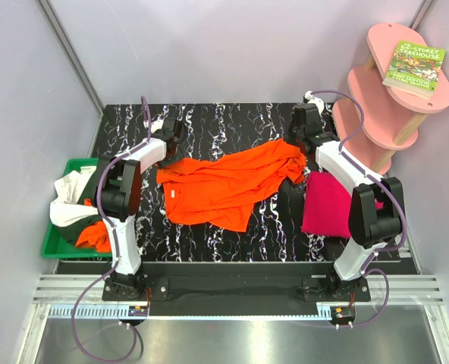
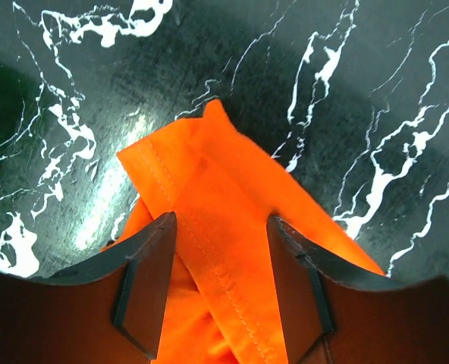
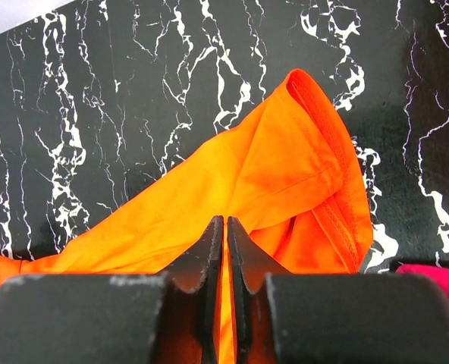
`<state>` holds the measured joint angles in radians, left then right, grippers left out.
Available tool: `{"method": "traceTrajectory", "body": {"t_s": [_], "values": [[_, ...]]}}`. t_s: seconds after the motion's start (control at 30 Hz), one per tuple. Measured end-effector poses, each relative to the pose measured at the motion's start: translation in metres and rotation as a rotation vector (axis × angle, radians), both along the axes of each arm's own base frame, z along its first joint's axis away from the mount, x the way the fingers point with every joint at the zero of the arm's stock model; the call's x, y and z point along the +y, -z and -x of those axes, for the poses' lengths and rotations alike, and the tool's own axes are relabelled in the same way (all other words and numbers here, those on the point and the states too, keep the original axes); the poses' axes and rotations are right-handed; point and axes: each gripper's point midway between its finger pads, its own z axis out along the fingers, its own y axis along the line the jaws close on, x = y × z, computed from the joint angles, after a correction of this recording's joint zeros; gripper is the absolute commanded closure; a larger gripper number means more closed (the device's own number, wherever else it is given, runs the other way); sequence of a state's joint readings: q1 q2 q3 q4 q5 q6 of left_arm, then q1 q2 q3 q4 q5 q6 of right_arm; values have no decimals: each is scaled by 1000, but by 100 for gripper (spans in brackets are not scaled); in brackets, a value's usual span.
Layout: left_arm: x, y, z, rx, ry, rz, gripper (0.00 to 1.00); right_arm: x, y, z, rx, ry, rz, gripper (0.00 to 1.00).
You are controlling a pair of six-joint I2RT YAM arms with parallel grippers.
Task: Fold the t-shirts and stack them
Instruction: Flatten out the tshirt
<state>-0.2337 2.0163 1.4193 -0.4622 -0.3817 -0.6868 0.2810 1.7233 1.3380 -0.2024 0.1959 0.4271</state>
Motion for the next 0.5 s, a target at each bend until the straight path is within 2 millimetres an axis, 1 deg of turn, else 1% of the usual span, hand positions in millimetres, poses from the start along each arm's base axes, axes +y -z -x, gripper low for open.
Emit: {"method": "traceTrajectory", "body": {"t_s": [0.1,0.17,0.2,0.27,0.33,0.43,0.5], "values": [[-1,-5,-5,-4,-3,2,48,0,1,1,2,0,1,88],[-2,-7,-9,-12,-5,5,53,0,0,1,0,0,0,89],[-3,-8,-10,-15,-7,7,59,0,-1,1,-2,0,0,89],[-3,-7,-9,-10,-11,8,63,0,-2,1,-5,0,-1,89],[-2,-4,-7,3,-13,6,62,0,-2,1,-5,0,-1,88],[0,2,-3,27,-15,1,57,0,-2,0,-5,0,-1,88],[1,4,0,40,-18,-1,57,0,-2,0,-5,0,-2,89]]}}
